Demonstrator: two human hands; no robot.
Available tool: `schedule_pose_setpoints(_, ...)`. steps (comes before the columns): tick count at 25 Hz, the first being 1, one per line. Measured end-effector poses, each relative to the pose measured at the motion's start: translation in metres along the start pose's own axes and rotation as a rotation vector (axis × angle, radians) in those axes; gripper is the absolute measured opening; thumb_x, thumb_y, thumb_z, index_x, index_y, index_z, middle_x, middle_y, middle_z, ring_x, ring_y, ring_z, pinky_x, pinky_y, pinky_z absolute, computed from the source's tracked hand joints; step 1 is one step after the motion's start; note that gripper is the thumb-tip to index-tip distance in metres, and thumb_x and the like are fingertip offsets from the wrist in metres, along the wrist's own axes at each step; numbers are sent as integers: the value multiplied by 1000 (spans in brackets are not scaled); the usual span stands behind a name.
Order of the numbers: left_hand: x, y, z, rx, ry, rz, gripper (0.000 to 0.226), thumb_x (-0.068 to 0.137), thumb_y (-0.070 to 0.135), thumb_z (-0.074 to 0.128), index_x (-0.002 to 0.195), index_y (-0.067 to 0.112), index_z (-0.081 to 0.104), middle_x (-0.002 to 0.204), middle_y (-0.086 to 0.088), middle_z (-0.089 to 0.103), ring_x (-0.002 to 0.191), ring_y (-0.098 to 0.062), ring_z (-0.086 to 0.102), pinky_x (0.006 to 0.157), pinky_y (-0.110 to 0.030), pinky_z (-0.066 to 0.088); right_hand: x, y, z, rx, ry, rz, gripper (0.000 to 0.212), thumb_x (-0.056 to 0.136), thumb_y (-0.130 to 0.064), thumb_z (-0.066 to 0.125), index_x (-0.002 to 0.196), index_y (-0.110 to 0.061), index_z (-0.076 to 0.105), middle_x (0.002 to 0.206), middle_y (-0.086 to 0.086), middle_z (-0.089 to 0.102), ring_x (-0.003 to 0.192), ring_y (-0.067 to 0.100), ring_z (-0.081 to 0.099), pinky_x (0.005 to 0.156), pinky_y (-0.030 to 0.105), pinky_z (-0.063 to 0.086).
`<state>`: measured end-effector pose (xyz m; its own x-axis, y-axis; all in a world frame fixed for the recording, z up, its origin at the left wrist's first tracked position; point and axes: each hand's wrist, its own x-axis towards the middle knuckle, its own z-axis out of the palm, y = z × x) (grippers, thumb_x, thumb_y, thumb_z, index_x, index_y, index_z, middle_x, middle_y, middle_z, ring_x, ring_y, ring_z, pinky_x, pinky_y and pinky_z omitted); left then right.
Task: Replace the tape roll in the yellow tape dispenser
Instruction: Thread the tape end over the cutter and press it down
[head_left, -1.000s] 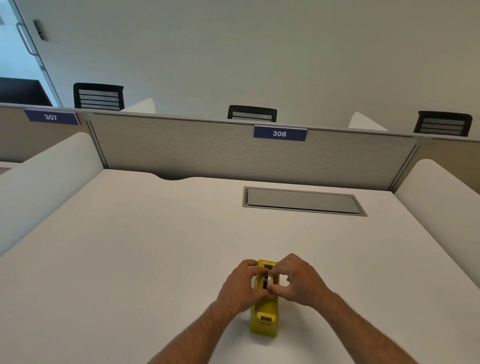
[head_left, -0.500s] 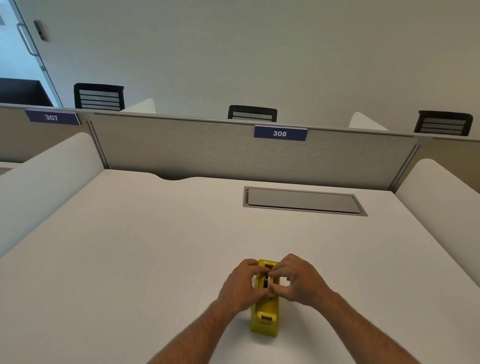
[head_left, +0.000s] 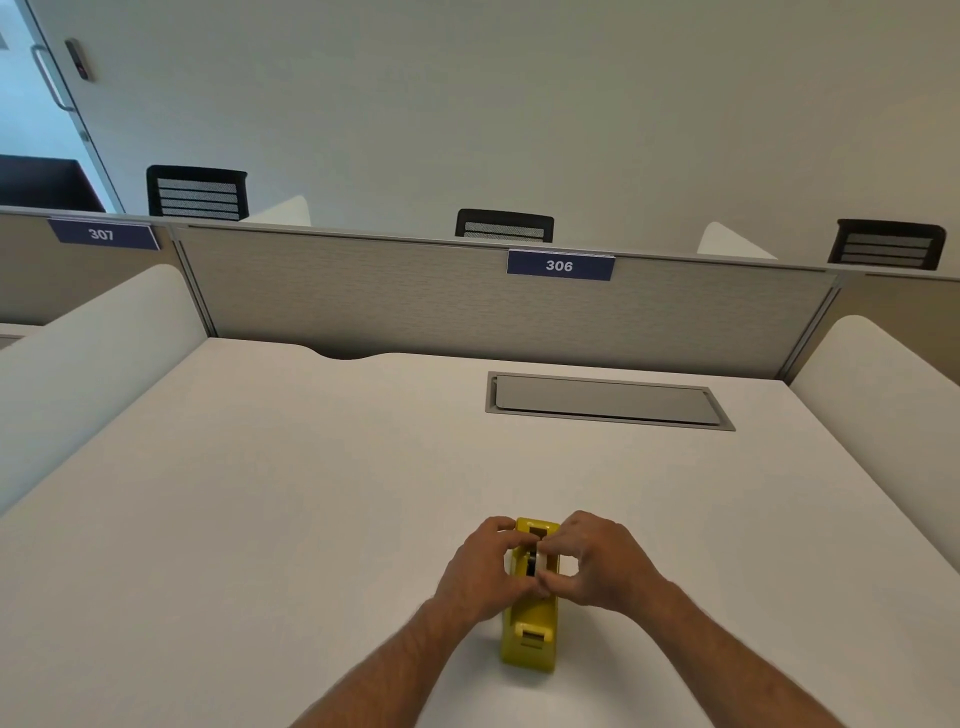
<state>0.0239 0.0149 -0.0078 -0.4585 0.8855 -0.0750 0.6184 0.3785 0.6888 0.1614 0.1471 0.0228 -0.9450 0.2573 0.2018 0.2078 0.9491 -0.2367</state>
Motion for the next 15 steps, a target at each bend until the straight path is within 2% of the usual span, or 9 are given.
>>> schedule_pose_setpoints(2, 1, 0, 0, 5, 0, -2, 62, 70, 53, 77, 128, 39, 58, 142, 11, 44, 118, -11, 51, 100, -33, 49, 1, -1, 0, -34, -10, -17, 33, 78, -55, 58, 97, -32, 72, 84, -13, 72, 83, 8, 59, 60, 30, 54)
schedule_pose_setpoints(6, 0, 0, 0, 3, 5, 1, 60, 71, 53, 76, 127, 39, 58, 142, 11, 45, 118, -11, 51, 99, -32, 49, 2, -1, 1, -67, 8, -49, 35, 78, -59, 56, 93, -32, 72, 79, -14, 71, 78, 7, 58, 56, 25, 50)
schedule_pose_setpoints(11, -1, 0, -1, -24, 10, 10, 61, 69, 57, 77, 125, 39, 60, 139, 11, 46, 116, -10, 51, 97, -31, 49, 2, 0, 2, -9, 27, -22, 23, 83, -45, 56, 89, -31, 74, 78, -13, 73, 78, 7, 57, 56, 30, 53)
schedule_pose_setpoints(15, -1, 0, -2, -20, 4, 13, 64, 67, 57, 78, 126, 39, 60, 140, 12, 46, 117, -10, 51, 98, -33, 49, 3, 1, 1, 17, 9, -5, 21, 85, -43, 56, 90, -33, 74, 79, -13, 73, 80, 6, 57, 59, 28, 52)
